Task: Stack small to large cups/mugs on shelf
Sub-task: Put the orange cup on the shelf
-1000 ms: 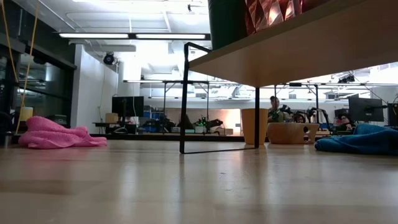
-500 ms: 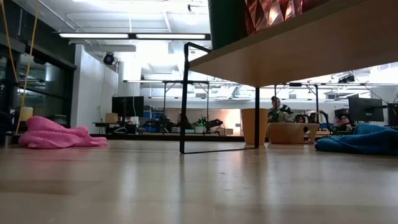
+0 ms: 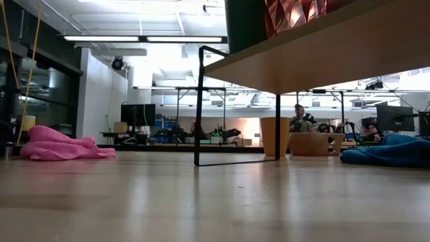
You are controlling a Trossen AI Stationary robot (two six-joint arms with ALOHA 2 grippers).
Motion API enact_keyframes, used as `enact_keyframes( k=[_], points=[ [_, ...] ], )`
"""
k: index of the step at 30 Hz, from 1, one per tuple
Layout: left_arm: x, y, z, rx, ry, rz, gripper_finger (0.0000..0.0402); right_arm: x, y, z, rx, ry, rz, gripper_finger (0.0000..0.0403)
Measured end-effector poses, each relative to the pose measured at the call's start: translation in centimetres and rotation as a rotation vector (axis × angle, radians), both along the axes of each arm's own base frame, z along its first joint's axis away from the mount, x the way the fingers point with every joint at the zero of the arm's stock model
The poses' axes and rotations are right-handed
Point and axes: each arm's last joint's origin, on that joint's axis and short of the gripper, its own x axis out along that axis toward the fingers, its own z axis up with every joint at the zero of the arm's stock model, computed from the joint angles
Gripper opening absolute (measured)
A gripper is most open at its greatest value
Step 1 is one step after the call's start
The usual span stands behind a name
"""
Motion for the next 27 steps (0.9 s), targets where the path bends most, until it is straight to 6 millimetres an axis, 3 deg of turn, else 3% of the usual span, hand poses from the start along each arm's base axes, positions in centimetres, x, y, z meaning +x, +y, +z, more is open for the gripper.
enact_keyframes(
  k=[10, 21, 27],
  points=[
    [-0.5, -0.4, -0.6, 0.011, 0.076, -0.115, 0.0234, 0.1, 0.1, 0.0, 0.024, -0.015, 0.000, 0.0202],
    [-5.8, -1.1, -1.5, 0.071, 0.245, -0.127, 0.0234, 1.7, 1.6, -0.7, 0.027, 0.040, 0.025, 0.0202],
    [-7.1, -1.3, -2.6, 0.077, 0.224, -0.145, 0.0234, 2.9, 2.7, -0.9, 0.017, 0.050, 0.027, 0.0202]
  ],
)
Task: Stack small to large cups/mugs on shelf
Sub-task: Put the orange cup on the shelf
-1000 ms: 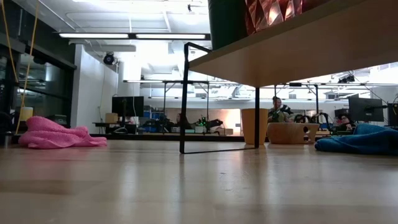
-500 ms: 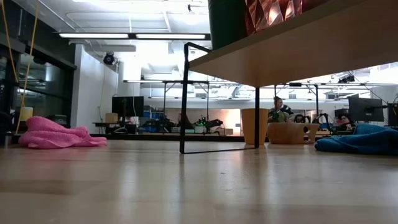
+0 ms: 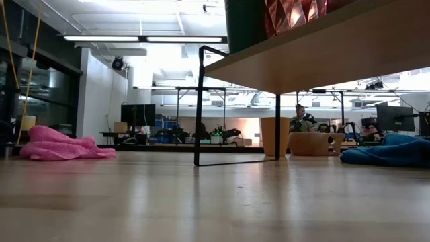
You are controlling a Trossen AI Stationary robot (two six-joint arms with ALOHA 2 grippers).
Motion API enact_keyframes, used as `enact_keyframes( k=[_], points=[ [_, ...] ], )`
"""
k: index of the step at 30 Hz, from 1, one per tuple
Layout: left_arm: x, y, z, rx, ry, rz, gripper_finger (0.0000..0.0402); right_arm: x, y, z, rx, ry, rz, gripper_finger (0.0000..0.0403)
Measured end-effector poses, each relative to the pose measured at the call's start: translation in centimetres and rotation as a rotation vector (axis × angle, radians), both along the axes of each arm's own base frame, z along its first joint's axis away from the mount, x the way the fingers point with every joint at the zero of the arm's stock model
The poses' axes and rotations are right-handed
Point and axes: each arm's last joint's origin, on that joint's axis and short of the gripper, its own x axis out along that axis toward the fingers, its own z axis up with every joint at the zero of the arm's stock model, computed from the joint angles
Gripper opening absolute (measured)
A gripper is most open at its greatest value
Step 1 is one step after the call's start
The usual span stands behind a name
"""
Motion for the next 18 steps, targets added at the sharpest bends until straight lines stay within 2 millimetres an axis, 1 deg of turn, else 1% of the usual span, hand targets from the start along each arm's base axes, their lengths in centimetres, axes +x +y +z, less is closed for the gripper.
enact_keyframes(
  k=[2, 5, 9, 11, 14, 18],
  points=[
    [0.1, 0.0, -0.8, -0.003, -0.031, -0.008, 0.0234, 0.3, 0.3, 0.0, 0.024, -0.023, -0.004, 0.0202],
    [0.6, 0.0, -2.2, 0.005, -0.090, -0.022, 0.0234, 0.9, 0.1, 0.1, 0.063, -0.055, -0.041, 0.0202],
    [1.4, 0.0, -3.9, 0.003, -0.201, -0.045, 0.0234, 1.5, -1.1, 0.1, 0.155, -0.075, -0.106, 0.0202],
    [1.8, 0.1, -4.5, -0.001, -0.232, -0.045, 0.0234, 1.7, -1.9, 0.0, 0.204, -0.052, -0.124, 0.0202],
    [2.6, 0.2, -5.0, -0.007, -0.219, -0.046, 0.0234, 2.2, -2.9, -0.2, 0.260, -0.006, -0.145, 0.0202],
    [3.7, 0.3, -5.2, -0.007, -0.209, -0.040, 0.0234, 2.6, -3.9, -0.3, 0.293, 0.023, -0.179, 0.0202]
  ],
)
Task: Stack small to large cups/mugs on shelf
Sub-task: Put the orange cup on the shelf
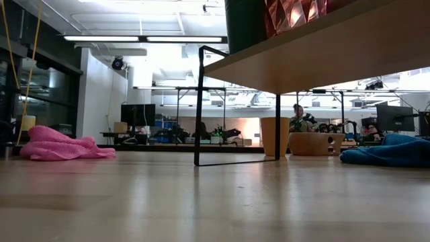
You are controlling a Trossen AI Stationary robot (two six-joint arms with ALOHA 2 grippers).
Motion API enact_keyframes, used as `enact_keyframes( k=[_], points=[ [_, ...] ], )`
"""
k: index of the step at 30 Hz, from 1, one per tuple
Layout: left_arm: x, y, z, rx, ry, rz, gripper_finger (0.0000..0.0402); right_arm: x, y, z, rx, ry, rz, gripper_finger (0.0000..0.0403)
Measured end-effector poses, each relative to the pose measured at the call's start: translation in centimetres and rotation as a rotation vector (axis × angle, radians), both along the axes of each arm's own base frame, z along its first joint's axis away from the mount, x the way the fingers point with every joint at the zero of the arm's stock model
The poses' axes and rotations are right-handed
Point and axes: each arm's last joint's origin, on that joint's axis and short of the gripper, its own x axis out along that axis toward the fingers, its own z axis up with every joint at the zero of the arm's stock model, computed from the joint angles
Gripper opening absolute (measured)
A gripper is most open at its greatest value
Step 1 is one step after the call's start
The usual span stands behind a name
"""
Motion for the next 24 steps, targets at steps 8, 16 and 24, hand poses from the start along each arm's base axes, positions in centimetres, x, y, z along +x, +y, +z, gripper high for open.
enact_keyframes(
  k=[8, 16, 24],
  points=[
    [1.0, 0.8, -0.3, -0.010, 0.018, 0.027, 0.0234, 0.2, -0.5, 0.0, 0.035, 0.004, -0.010, 0.0202],
    [1.4, 2.4, -0.7, -0.099, 0.029, 0.102, 0.0234, 0.3, -0.6, -0.1, 0.059, 0.017, 0.000, 0.0202],
    [5.0, 6.7, -2.8, -0.405, 0.146, 0.215, 0.0234, 0.3, -0.6, -0.1, 0.077, -0.001, -0.011, 0.0202]
  ],
)
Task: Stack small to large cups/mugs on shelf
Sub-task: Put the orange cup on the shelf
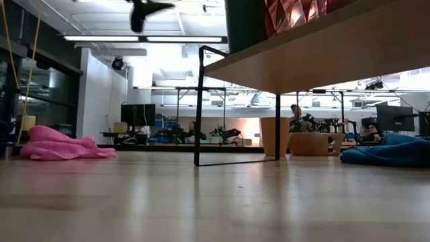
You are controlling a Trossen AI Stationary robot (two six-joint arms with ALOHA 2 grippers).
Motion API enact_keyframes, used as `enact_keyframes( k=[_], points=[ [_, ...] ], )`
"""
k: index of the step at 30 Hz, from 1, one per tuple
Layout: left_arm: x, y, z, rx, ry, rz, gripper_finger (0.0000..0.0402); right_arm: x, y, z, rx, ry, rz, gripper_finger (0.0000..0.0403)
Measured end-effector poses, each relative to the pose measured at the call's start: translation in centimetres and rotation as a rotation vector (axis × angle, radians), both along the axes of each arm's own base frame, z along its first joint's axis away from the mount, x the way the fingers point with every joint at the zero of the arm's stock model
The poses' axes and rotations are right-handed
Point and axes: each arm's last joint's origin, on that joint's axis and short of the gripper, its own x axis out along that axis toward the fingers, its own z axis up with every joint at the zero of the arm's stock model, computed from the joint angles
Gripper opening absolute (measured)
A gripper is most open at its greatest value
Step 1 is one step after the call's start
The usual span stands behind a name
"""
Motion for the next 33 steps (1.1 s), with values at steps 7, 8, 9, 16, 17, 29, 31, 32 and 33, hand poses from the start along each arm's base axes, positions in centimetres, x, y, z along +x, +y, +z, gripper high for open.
enact_keyframes(
  k=[7, 8, 9, 16, 17, 29, 31, 32, 33],
  points=[
    [5.9, 5.8, 0.2, -0.174, 0.263, -0.061, 0.0234, 0.2, 0.0, 0.0, -0.001, 0.003, -0.006, 0.0202],
    [6.9, 6.9, 0.1, -0.193, 0.314, -0.063, 0.0234, 0.2, 0.0, -0.1, -0.002, 0.004, -0.008, 0.0202],
    [7.9, 7.9, 0.0, -0.213, 0.360, -0.062, 0.0234, 0.3, -0.1, -0.1, -0.002, 0.006, -0.011, 0.0202],
    [15.4, 14.0, -2.2, -0.309, 0.613, -0.076, 0.0234, 1.0, -0.2, -0.4, 0.011, 0.029, -0.015, 0.0202],
    [16.4, 14.6, -2.8, -0.323, 0.634, -0.076, 0.0234, 1.0, -0.2, -0.4, 0.014, 0.031, -0.014, 0.0202],
    [23.5, 17.8, -9.6, -0.420, 0.719, -0.029, 0.0234, 1.0, -0.2, -0.4, 0.009, 0.036, -0.014, 0.0202],
    [23.6, 18.0, -10.7, -0.438, 0.748, -0.015, 0.0234, 1.0, -0.2, -0.4, 0.006, 0.030, -0.024, 0.0202],
    [23.7, 18.1, -11.3, -0.443, 0.764, -0.004, 0.0234, 1.0, -0.2, -0.4, 0.001, 0.028, -0.028, 0.0202],
    [23.8, 18.2, -11.7, -0.441, 0.770, 0.008, 0.0234, 1.0, -0.3, -0.4, -0.004, 0.026, -0.033, 0.0202]
  ],
)
